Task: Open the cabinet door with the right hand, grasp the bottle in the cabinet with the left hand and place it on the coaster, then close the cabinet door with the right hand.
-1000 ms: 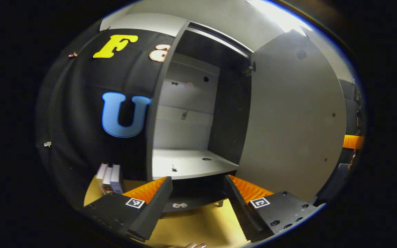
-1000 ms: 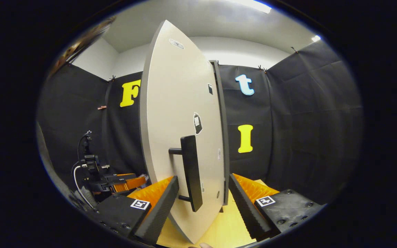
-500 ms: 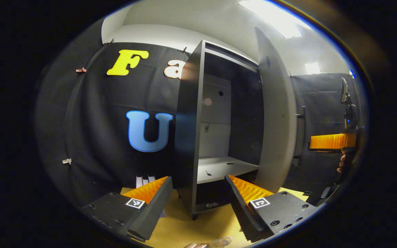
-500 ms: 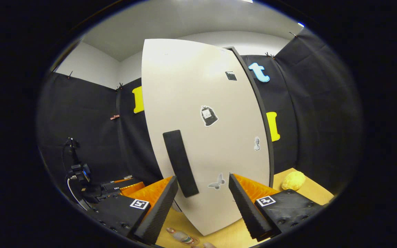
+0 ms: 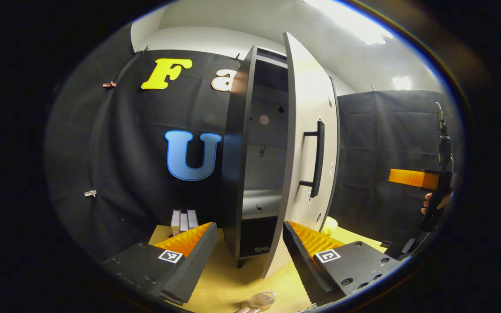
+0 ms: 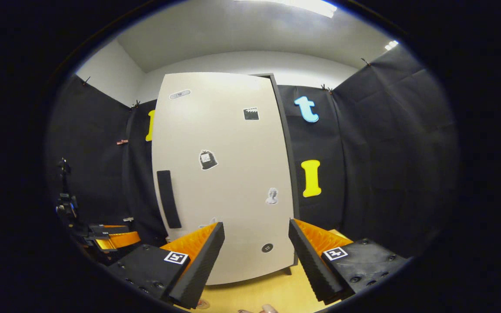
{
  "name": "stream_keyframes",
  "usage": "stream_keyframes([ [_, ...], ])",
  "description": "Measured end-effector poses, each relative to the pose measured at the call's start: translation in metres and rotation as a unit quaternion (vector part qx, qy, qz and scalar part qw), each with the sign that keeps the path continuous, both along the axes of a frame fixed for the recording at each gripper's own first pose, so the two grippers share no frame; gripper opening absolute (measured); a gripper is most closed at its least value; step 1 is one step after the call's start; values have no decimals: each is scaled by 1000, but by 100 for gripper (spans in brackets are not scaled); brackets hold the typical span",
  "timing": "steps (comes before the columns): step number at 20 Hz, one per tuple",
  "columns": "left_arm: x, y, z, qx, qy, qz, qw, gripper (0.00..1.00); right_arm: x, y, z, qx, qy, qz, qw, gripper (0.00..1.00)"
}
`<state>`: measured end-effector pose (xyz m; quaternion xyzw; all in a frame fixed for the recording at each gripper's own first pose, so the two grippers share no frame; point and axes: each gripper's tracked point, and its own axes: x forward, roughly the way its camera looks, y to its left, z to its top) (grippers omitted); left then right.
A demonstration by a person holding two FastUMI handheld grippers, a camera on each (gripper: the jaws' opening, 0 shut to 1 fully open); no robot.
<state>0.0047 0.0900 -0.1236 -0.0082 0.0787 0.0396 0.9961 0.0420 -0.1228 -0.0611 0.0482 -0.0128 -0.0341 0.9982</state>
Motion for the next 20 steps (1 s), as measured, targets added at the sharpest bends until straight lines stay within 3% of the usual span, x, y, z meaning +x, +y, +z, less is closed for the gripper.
stream_keyframes([
  [4, -4, -56, 6, -9, -25, 68, 997, 92, 1, -41, -6, -39, -5, 33, 999, 97],
  [8, -3, -116, 3, 2, -29, 98, 995, 95, -2, -62, -7, -10, -4, 91, 996, 97],
  [13, 3, -170, 10, 4, -31, 67, 997, 95, -10, -74, -7, -10, 2, 100, 995, 97],
  [17, 6, -177, 27, 5, -44, 40, 998, 95, -20, -62, -2, -28, -7, 96, 995, 96],
  [18, 6, -176, 27, 1, -44, 38, 998, 95, -23, -59, 0, -32, -11, 94, 995, 100],
  [20, 5, -175, 31, -1, -47, 29, 998, 95, -25, -55, 0, -32, -14, 91, 995, 96],
])
